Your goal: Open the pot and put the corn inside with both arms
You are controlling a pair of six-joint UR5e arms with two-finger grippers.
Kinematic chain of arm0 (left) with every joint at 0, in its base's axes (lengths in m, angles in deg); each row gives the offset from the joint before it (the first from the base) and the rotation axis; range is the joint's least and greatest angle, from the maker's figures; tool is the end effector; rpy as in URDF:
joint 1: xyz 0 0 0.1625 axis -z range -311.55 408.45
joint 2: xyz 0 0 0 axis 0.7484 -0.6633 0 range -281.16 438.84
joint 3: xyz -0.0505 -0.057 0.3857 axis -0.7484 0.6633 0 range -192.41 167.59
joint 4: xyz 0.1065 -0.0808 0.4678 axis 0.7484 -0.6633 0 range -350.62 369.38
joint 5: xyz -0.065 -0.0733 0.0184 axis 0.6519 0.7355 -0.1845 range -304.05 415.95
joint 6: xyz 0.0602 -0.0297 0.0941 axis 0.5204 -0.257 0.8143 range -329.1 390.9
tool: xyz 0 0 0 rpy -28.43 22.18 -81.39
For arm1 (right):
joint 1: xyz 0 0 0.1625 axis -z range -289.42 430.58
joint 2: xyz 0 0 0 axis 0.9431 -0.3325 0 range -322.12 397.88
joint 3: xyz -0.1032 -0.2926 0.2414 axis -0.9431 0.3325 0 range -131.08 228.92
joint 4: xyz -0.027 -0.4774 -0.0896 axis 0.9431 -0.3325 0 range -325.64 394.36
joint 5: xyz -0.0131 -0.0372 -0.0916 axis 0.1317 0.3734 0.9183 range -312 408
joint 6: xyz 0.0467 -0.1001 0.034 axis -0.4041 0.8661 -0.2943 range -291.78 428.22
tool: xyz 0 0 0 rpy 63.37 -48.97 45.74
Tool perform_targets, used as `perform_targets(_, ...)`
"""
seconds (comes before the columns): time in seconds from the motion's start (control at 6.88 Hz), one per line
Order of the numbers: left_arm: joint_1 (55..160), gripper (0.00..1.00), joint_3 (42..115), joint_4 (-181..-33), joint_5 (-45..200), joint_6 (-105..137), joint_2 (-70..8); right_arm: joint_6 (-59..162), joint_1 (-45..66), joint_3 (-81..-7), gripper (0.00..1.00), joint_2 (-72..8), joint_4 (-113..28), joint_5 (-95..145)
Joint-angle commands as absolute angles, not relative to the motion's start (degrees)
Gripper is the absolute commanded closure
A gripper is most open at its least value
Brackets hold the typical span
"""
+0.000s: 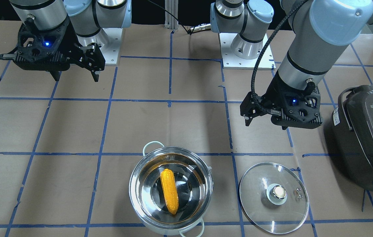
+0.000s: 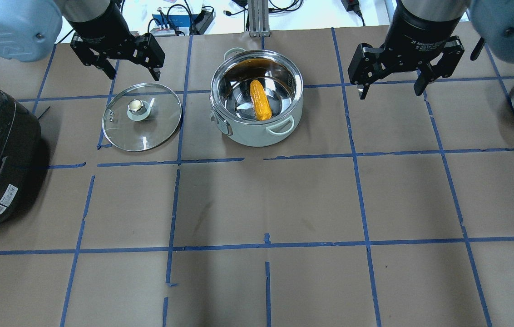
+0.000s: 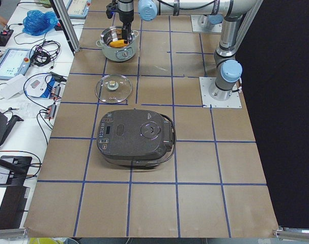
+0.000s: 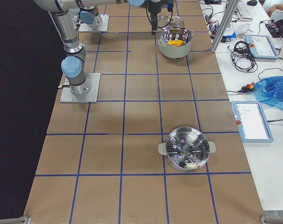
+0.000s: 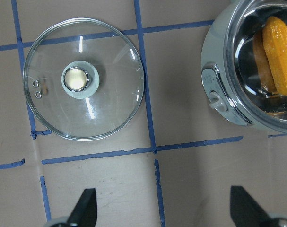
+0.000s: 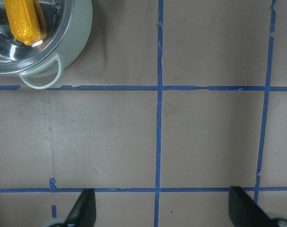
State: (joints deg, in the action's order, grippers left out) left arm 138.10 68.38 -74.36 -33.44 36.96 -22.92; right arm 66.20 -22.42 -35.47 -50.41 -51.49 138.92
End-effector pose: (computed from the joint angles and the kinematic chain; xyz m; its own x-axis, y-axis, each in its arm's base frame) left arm -0.1306 -0.6552 0.4177 -0.9950 0.1001 0.0037 0.0997 0.9929 -0.0654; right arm 0.1615 -0.5701 0.4712 -0.9997 -0.0171 0.0162 -0.0171 0.9998 0.0037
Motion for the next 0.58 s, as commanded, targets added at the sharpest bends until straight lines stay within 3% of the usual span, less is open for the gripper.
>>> perform_targets(0.0,137.9,0.00,67.5,-75.0,-33.9,37.0,-22.9,66.2,-22.5,-35.5,0.00,-50.4,-51.4,138.9)
perform_targets(0.44,137.6,0.00,67.1,-79.2,-34.5,37.0,-21.9,66.1,-22.5,-35.5,0.00,-50.4,-51.4,138.8)
